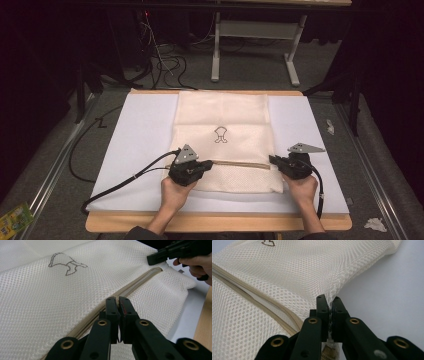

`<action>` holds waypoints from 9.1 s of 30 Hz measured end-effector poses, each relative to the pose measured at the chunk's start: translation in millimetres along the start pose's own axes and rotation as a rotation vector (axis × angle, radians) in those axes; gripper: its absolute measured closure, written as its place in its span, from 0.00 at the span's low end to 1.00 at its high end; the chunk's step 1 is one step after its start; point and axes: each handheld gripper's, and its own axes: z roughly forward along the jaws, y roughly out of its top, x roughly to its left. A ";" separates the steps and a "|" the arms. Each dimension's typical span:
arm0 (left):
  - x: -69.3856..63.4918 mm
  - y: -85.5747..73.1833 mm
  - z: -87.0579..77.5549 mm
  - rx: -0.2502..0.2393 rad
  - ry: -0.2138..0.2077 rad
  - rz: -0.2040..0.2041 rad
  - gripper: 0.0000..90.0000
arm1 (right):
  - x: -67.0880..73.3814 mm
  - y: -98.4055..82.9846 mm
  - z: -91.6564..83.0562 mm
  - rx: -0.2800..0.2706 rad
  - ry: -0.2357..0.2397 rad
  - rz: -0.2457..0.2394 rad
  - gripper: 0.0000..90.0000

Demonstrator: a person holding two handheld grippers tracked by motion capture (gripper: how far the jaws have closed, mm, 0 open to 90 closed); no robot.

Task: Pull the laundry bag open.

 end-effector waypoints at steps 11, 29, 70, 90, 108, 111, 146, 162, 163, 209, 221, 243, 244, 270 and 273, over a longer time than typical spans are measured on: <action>2.9 -1.2 -3.3 -0.001 0.005 -0.007 0.97 | -0.5 -0.1 -0.5 0.002 -0.002 0.005 0.98; 8.3 -4.2 -10.9 -0.007 0.016 -0.017 0.97 | -1.4 0.2 -1.5 0.001 -0.006 0.006 0.98; 23.1 -9.6 -36.8 -0.040 0.061 -0.045 0.97 | -6.4 -1.7 -3.6 0.005 -0.019 0.013 0.98; 34.0 -16.2 -52.0 -0.053 0.094 -0.067 0.97 | -7.3 0.2 -5.8 0.002 -0.027 0.011 0.98; 43.0 -19.6 -62.6 -0.063 0.118 -0.084 0.97 | -8.6 1.8 -7.6 0.007 -0.032 0.012 0.98; 45.7 -20.2 -66.3 -0.065 0.126 -0.090 0.97 | -10.6 1.6 -8.2 0.006 -0.035 0.018 0.98; 66.9 -28.6 -91.6 -0.074 0.190 -0.126 0.97 | -11.9 6.1 -14.5 0.001 -0.053 0.011 0.98; 71.2 -29.5 -91.5 -0.026 0.230 -0.116 0.97 | -13.3 8.2 -15.3 -0.007 -0.060 0.014 0.98; 70.9 -30.0 -91.2 -0.022 0.240 -0.112 0.97 | -13.1 8.7 -15.1 -0.010 -0.064 0.011 0.98; 65.6 -52.9 -62.3 0.134 0.293 -0.112 0.96 | -18.8 -1.6 6.5 0.092 -0.093 -0.001 0.95; 65.8 -54.2 -58.5 0.144 0.299 -0.107 0.95 | -17.5 -3.3 5.4 0.099 -0.089 0.000 0.86; 68.1 -44.0 -92.6 -0.027 0.353 -0.081 0.69 | -3.1 11.7 -25.8 -0.063 -0.137 -0.025 0.65; 68.8 -43.2 -95.3 -0.040 0.360 -0.083 0.69 | -3.0 12.7 -29.1 -0.077 -0.139 -0.025 0.66; 95.1 -44.7 -125.5 -0.158 0.474 -0.164 0.62 | -51.7 -2.2 -80.4 -0.245 -0.208 0.113 0.69; 98.6 -46.8 -125.5 -0.155 0.485 -0.171 0.62 | -54.6 -4.1 -81.6 -0.249 -0.212 0.122 0.69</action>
